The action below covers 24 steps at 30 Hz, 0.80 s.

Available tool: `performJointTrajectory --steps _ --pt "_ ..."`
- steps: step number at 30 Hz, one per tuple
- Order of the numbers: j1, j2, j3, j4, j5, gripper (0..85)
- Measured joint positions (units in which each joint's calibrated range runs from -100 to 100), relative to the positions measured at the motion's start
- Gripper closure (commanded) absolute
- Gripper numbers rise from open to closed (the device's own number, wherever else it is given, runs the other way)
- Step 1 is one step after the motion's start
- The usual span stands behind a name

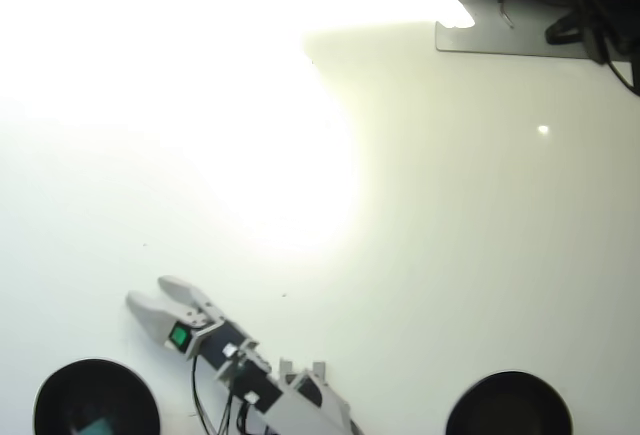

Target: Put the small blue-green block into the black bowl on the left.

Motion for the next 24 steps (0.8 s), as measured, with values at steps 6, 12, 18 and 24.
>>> performJointTrajectory --steps 6,12,18,24 --pt "-5.03 -5.05 -5.17 0.00 3.86 49.9" --pt "-10.35 -11.62 -13.94 0.00 7.42 49.8" --pt "-16.56 -13.64 -23.36 0.00 10.79 49.8" --pt "-22.66 -13.64 -29.36 0.08 11.67 49.8"
